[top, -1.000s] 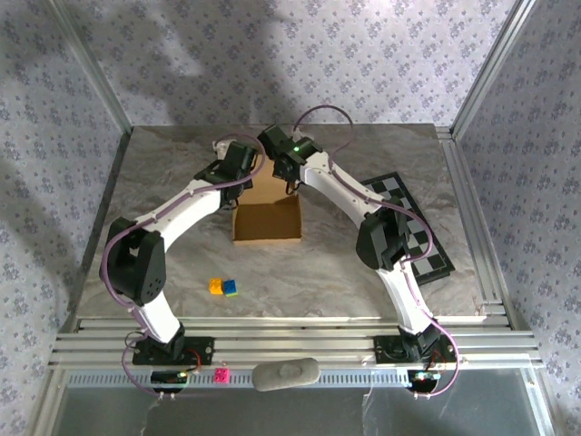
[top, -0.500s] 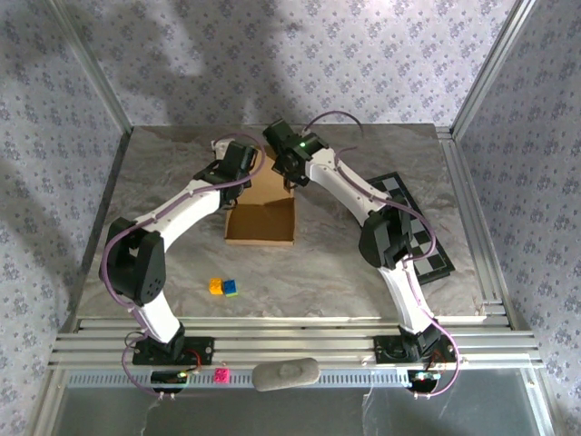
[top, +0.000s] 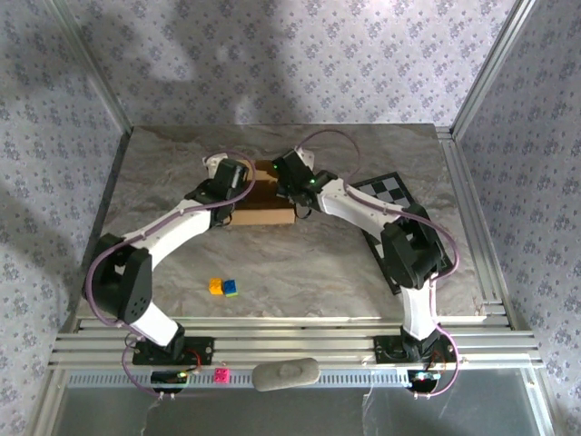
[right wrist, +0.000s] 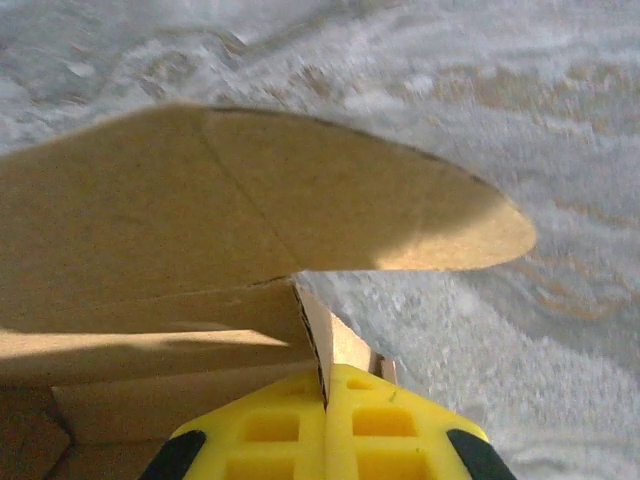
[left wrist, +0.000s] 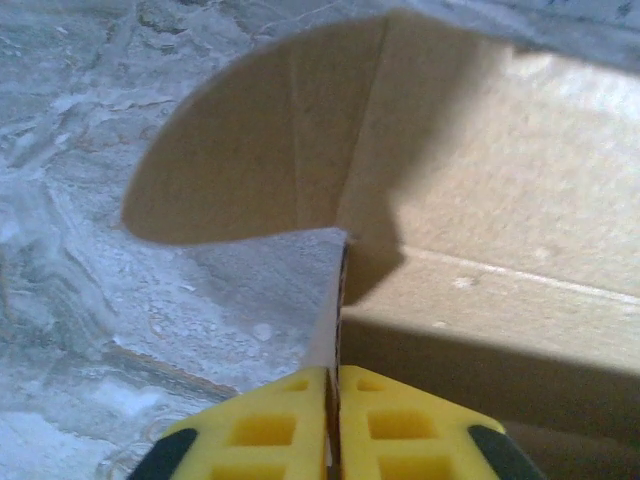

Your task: Fold the paper box

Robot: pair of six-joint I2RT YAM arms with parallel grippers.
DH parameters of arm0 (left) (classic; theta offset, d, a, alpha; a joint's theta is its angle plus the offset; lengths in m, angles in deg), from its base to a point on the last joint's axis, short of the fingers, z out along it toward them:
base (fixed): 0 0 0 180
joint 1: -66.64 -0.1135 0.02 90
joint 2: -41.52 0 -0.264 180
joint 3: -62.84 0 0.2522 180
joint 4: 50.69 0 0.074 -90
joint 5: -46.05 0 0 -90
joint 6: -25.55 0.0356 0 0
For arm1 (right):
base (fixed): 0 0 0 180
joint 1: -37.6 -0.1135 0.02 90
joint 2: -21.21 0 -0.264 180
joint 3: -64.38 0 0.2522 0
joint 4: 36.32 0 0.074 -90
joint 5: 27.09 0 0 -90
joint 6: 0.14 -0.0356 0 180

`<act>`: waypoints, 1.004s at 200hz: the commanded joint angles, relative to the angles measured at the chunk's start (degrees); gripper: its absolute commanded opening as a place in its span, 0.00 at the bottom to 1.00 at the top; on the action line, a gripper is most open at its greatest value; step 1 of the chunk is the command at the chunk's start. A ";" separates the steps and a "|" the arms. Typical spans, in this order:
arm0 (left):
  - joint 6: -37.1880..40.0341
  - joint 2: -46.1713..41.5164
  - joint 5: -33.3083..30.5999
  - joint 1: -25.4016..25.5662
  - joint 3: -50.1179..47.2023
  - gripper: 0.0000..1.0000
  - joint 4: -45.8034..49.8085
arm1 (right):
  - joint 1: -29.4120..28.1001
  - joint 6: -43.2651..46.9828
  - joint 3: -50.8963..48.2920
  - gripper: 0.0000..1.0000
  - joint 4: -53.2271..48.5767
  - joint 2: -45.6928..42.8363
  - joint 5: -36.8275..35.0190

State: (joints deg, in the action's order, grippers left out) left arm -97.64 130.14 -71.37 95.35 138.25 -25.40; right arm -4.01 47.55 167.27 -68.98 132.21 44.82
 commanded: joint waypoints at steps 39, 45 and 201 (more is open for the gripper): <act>-9.27 -9.46 11.26 0.09 -2.54 0.46 4.00 | -0.85 13.87 -10.10 0.00 19.14 -5.49 0.82; -9.48 -10.26 11.73 0.06 -2.42 0.49 5.01 | -0.92 14.26 -10.92 0.00 19.82 -5.81 1.10; -24.56 -25.53 26.03 -18.76 8.16 0.73 28.54 | -1.95 23.06 -19.06 0.00 29.02 -7.28 1.83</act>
State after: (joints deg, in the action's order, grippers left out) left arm -129.46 102.49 -47.37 85.10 137.61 -3.33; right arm -5.95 67.75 149.23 -41.09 126.20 45.81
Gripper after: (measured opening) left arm 0.744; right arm 0.049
